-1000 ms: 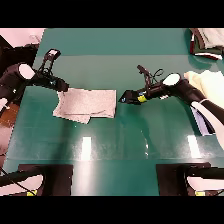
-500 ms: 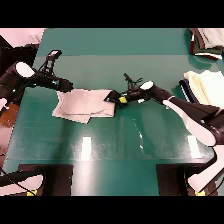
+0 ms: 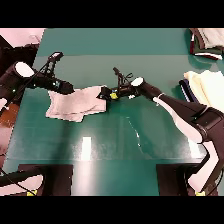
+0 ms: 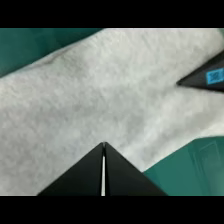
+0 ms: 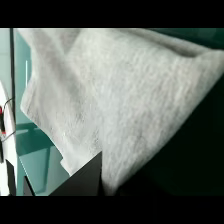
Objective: Fold the shirts.
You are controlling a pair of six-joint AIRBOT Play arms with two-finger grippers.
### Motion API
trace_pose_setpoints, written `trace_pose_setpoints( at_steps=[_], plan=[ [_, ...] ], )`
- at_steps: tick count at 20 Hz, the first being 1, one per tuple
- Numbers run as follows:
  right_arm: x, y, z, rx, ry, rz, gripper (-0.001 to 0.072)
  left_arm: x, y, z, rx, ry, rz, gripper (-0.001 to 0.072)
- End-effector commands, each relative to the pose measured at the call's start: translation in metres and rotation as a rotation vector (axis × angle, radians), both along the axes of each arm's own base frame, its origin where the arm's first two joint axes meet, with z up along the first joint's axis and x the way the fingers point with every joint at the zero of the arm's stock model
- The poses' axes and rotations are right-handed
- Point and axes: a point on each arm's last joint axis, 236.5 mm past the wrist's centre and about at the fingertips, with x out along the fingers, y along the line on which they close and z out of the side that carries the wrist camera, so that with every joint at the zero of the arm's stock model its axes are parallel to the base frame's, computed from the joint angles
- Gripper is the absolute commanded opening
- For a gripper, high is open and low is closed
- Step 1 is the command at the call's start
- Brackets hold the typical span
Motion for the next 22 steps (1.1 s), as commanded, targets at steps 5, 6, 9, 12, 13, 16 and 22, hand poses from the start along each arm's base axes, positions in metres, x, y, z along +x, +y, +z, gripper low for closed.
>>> trace_pose_setpoints(
  at_steps=[5, 6, 9, 12, 13, 16, 22],
  plan=[
    [0.05, -0.169, 0.068, -0.188, -0.213, -0.173, 0.0018, -0.016, -0.027, 0.012, -0.136, 0.07, -0.019, 0.0021],
    [0.056, -0.204, 0.076, -0.203, -0.22, -0.238, 0.0018, -0.015, -0.034, 0.017, -0.175, 0.07, -0.013, 0.0021],
    [0.074, -0.319, 0.103, -0.239, -0.256, -0.479, 0.0018, -0.013, -0.049, 0.031, -0.273, 0.071, 0.002, 0.0021],
    [0.087, -0.422, 0.131, -0.27, -0.305, -0.693, 0.0018, -0.009, -0.051, 0.035, -0.295, 0.061, 0.014, 0.0021],
    [0.091, -0.451, 0.141, -0.28, -0.324, -0.746, 0.0018, -0.009, -0.052, 0.035, -0.298, 0.06, 0.016, 0.0021],
    [0.103, -0.511, 0.168, -0.302, -0.385, -0.847, 0.0018, -0.008, -0.054, 0.038, -0.314, 0.06, 0.022, 0.0021],
    [0.127, -0.557, 0.245, -0.248, -0.549, -0.941, 0.0018, -0.008, -0.054, 0.037, -0.321, 0.076, 0.039, 0.0021]
  ],
)
